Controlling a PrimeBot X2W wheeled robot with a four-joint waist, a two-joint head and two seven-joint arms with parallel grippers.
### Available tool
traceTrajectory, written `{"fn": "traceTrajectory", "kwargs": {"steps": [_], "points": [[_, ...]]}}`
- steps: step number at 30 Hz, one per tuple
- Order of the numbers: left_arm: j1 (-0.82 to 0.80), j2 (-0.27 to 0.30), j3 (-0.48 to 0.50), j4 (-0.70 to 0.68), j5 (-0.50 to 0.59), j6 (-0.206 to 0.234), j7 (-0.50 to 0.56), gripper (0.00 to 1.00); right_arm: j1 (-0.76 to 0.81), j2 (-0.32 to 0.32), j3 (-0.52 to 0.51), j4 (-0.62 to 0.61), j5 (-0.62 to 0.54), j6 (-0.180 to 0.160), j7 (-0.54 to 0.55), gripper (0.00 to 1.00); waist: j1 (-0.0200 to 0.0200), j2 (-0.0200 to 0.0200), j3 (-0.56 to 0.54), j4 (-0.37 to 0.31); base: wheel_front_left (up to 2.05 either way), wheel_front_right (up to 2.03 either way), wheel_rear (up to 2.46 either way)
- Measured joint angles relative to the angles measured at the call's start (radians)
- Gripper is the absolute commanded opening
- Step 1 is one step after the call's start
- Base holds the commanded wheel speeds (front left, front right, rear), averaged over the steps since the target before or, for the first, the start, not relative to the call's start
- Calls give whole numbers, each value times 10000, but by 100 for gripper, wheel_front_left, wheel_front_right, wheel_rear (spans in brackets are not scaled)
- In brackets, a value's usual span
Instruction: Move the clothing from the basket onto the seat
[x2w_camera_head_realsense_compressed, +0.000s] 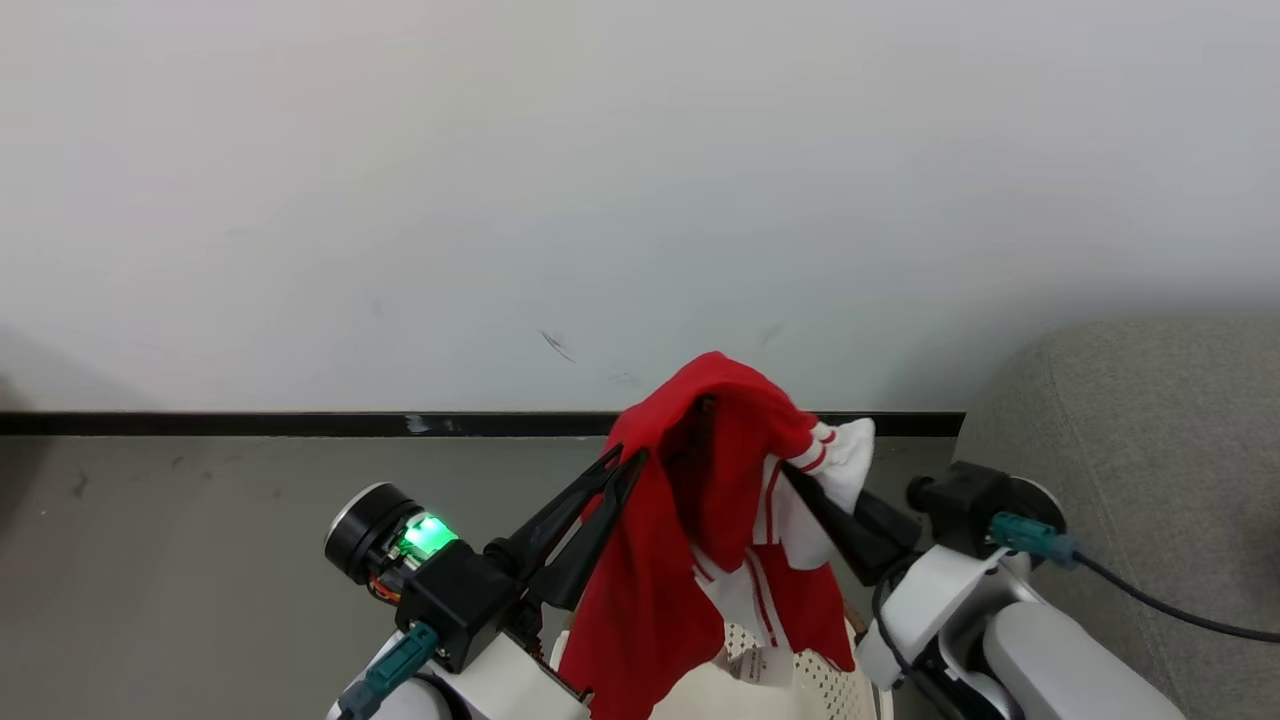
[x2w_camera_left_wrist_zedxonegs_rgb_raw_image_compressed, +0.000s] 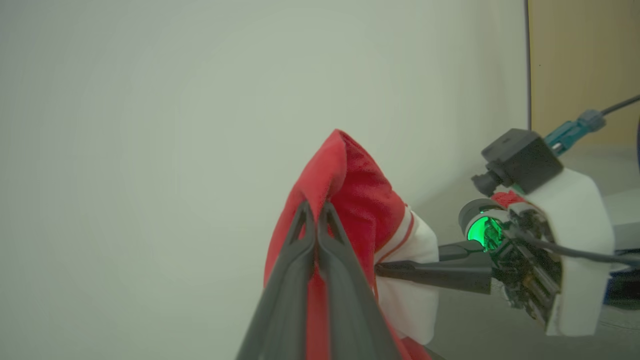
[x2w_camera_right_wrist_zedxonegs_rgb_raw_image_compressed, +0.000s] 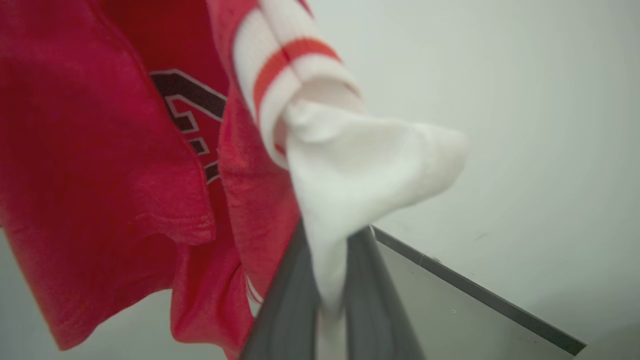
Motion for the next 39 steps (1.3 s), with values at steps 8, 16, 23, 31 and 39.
{"fn": "traceTrajectory", "kwargs": {"steps": [8,16,23,31,39], "points": [[340,-173,-146,426,-391,0,-100,0,775,-380,-2759,-1333,-543,0,-2,0,0,0,26,-383,0,0,0],[461,-403,-548,625,-566,-8,-301,96,1605,-476,-4644,-2646,-1300,6,-4,0,0,0,37,-888,0,0,0],[569,-504,-846,874,-784,-23,-383,100,2359,-487,-5695,-3419,-1745,4,-4,0,0,0,46,-1401,0,0,0],[870,-598,-1127,1151,-1001,-92,-543,100,3193,-477,-6729,-4391,-2161,4,-4,0,0,0,76,-2159,0,0,0],[892,-616,-1214,1256,-1074,-92,-644,100,3800,-435,-7139,-5041,-2345,4,-4,0,0,0,122,-2850,0,0,0]]}}
